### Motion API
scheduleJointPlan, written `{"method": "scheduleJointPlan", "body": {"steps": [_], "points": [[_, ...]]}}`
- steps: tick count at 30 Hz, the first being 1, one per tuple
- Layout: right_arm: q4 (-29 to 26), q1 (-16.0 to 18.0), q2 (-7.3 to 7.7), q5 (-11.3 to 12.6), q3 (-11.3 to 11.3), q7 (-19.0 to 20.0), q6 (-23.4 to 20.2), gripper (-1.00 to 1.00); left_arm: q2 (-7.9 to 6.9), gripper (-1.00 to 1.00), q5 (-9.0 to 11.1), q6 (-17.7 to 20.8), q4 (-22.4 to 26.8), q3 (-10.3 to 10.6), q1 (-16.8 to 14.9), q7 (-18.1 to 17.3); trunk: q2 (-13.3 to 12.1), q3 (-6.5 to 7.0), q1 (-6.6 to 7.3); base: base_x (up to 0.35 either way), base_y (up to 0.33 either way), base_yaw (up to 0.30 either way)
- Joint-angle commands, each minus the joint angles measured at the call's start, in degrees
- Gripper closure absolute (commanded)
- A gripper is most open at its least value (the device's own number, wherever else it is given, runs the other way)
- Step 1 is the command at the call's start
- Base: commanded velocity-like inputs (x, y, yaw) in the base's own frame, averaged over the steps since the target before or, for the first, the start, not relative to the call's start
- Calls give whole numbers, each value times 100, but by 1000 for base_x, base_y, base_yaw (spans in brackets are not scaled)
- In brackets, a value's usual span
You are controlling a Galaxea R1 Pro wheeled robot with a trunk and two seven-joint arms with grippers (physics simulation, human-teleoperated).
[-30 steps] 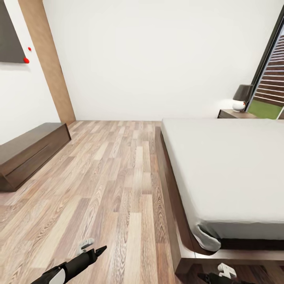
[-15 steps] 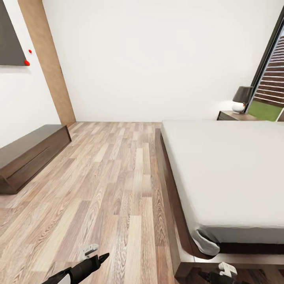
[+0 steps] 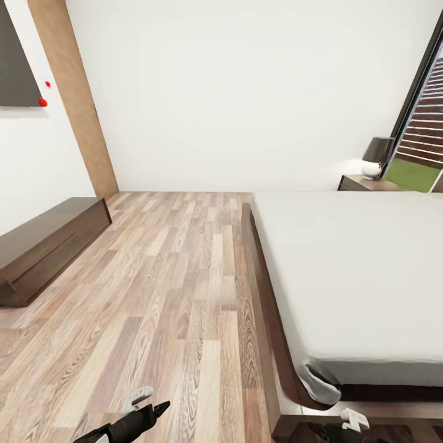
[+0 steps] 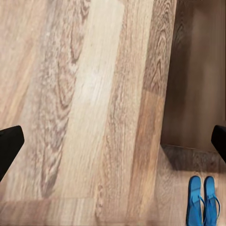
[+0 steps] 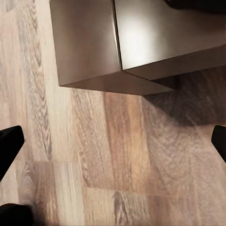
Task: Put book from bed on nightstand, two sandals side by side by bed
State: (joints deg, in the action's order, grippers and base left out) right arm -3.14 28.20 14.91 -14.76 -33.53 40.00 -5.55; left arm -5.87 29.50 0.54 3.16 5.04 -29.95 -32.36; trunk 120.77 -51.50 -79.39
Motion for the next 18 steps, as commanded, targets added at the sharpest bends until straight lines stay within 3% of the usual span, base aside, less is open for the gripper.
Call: {"method": "scheduleJointPlan", "body": {"steps": [1,18], "points": [[-11,1,-3,-36,-49,28,-51,-100,-4,-100,56,5,-4,49,-3,-16,-40,14,24,0,0,0],[-11,1,-5,-36,-52,34,-51,-100,-7,-100,56,4,-9,49,-3,-16,-721,319,397,0,0,0]]}}
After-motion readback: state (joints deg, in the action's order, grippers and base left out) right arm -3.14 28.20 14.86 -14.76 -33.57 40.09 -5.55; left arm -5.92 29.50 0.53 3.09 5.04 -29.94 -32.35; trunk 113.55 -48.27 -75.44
